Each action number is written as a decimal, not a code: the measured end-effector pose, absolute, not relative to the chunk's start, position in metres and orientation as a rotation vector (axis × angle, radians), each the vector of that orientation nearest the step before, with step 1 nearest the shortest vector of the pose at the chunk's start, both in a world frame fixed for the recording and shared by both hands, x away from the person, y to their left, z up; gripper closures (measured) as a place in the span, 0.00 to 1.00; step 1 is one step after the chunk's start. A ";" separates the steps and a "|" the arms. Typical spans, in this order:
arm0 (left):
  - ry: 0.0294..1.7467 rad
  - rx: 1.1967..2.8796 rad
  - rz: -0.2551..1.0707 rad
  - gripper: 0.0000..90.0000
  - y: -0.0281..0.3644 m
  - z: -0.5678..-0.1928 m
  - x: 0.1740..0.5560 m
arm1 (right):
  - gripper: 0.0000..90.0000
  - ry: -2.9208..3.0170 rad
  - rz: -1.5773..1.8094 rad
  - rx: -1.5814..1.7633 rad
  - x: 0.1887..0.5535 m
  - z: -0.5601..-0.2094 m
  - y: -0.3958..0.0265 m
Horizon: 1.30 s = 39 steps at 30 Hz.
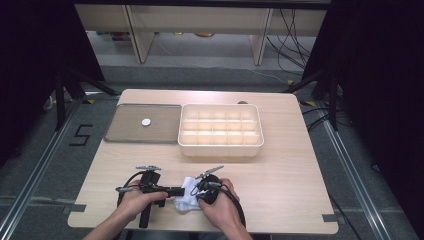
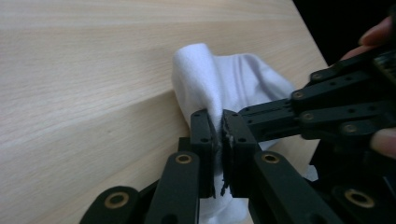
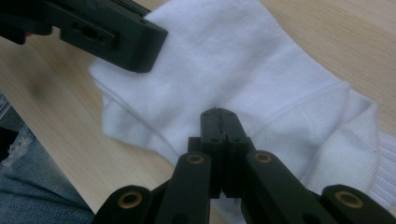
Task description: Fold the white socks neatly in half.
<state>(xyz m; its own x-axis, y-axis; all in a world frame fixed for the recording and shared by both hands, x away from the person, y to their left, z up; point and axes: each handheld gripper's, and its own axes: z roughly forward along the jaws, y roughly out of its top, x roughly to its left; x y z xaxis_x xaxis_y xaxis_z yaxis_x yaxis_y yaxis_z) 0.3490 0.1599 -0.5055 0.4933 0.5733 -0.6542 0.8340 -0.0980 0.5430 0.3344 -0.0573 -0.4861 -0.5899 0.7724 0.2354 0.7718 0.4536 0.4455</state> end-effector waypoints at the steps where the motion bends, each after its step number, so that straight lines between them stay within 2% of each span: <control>1: 1.176 1.783 -0.353 0.93 0.159 -0.504 0.349 | 1.00 2.678 0.819 1.422 0.335 -0.486 -0.057; 9: 1.175 1.755 -0.392 0.94 0.150 -0.495 0.344 | 1.00 2.677 0.839 1.415 0.335 -0.488 -0.057; 15: 1.130 1.767 -0.365 0.94 0.149 -0.495 0.346 | 1.00 2.677 0.860 1.394 0.335 -0.487 -0.059; 18: 1.159 1.762 -0.376 0.94 0.150 -0.493 0.345 | 1.00 2.656 0.904 1.463 0.335 -0.479 -0.065; 26: 1.137 1.772 -0.359 0.94 0.151 -0.492 0.346 | 1.00 2.488 0.935 1.498 0.341 -0.452 -0.117; 32: 1.126 1.783 -0.351 0.94 0.151 -0.492 0.347 | 1.00 2.447 0.792 1.637 0.341 -0.467 -0.146; 39: 1.115 1.796 -0.331 0.93 0.150 -0.491 0.347 | 1.00 2.466 0.739 1.660 0.336 -0.480 -0.137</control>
<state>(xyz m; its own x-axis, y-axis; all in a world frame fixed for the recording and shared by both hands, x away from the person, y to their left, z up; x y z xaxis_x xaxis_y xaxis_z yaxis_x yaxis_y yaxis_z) 0.3469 0.1499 -0.4906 0.5453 0.5427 -0.6388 0.8035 -0.1213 0.5829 0.3365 -0.1373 -0.4800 -0.4105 0.8901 0.1981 0.8523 0.2973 0.4304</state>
